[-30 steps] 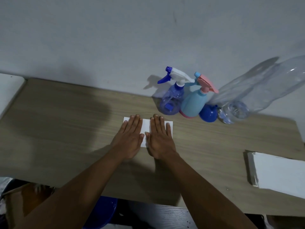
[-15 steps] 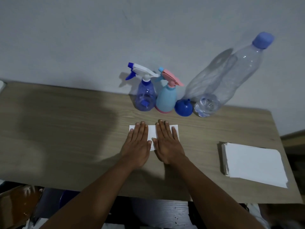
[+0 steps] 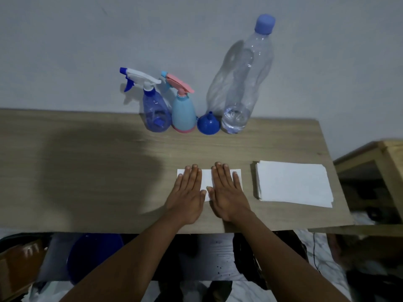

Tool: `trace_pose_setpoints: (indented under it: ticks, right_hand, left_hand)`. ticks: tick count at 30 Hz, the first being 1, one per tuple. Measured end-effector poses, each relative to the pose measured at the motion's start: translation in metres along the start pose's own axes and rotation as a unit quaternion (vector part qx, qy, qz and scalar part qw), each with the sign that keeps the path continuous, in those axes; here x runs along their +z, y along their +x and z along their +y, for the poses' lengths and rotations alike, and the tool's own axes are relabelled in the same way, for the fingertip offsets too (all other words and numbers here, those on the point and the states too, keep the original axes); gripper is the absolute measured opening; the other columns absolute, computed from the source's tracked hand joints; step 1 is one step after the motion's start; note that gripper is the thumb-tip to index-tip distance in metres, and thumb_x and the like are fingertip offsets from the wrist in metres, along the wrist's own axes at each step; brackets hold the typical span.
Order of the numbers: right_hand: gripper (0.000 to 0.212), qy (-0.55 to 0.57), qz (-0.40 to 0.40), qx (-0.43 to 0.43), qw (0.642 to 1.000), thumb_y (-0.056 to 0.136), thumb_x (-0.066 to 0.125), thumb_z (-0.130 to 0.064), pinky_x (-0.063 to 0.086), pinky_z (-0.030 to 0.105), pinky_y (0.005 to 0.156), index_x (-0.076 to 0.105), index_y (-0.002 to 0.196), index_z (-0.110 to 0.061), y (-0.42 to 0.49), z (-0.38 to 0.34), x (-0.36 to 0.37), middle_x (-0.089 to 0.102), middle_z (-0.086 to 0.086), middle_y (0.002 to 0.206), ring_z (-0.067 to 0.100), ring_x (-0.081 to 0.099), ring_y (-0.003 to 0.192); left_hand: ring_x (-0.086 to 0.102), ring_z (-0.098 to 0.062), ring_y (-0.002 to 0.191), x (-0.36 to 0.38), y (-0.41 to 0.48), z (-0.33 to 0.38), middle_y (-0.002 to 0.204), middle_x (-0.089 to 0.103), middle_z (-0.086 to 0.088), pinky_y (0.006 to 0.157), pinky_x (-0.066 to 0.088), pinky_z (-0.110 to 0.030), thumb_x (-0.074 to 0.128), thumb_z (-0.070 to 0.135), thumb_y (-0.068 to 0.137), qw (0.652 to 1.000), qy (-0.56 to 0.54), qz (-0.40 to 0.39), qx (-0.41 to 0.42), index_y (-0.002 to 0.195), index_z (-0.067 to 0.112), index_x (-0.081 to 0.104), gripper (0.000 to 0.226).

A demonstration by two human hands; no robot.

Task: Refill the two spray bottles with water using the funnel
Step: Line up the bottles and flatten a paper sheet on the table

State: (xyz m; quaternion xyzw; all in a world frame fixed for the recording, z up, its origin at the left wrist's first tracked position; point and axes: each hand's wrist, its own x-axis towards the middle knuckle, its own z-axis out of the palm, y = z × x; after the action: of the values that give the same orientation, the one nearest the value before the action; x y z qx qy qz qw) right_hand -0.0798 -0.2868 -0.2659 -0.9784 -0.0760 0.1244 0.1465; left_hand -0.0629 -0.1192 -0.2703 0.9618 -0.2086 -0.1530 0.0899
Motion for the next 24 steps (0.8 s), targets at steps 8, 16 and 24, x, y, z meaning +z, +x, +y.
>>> trace_pose_setpoints:
  ticks: [8,16,24]
  right_hand:
    - [0.07,0.009,-0.016,0.029,0.999,0.099,0.0,-0.048,-0.009,0.046,0.124,-0.011,0.157,-0.011,-0.054,0.018,0.005,-0.022,0.004,0.163,0.021,-0.025,0.15]
    - [0.073,0.002,-0.009,0.043,0.999,0.094,-0.009,-0.048,-0.013,0.044,0.123,-0.015,0.156,-0.01,-0.088,0.011,0.015,-0.027,0.005,0.162,0.022,-0.029,0.148]
    - [0.064,-0.014,0.016,0.032,0.999,0.105,0.011,-0.04,-0.016,0.045,0.12,-0.009,0.156,-0.006,-0.088,-0.023,0.035,-0.018,0.011,0.164,0.029,-0.022,0.15]
  left_hand:
    - [-0.032,-0.021,0.144,0.01,-0.028,0.044,0.157,-0.032,-0.005,0.122,-0.006,-0.043,-0.004,0.045,0.095,0.999,-0.006,-0.031,0.015,0.149,0.01,-0.024,0.067]
    - [-0.03,-0.02,0.145,0.018,-0.057,0.058,0.158,-0.03,-0.004,0.122,-0.007,-0.041,-0.014,0.048,0.088,0.999,0.002,-0.028,0.021,0.151,0.011,-0.021,0.073]
    - [-0.018,-0.021,0.149,0.022,-0.079,0.021,0.162,-0.017,-0.003,0.118,-0.006,-0.039,0.001,0.045,0.1,1.0,0.011,0.002,0.029,0.154,0.01,-0.008,0.065]
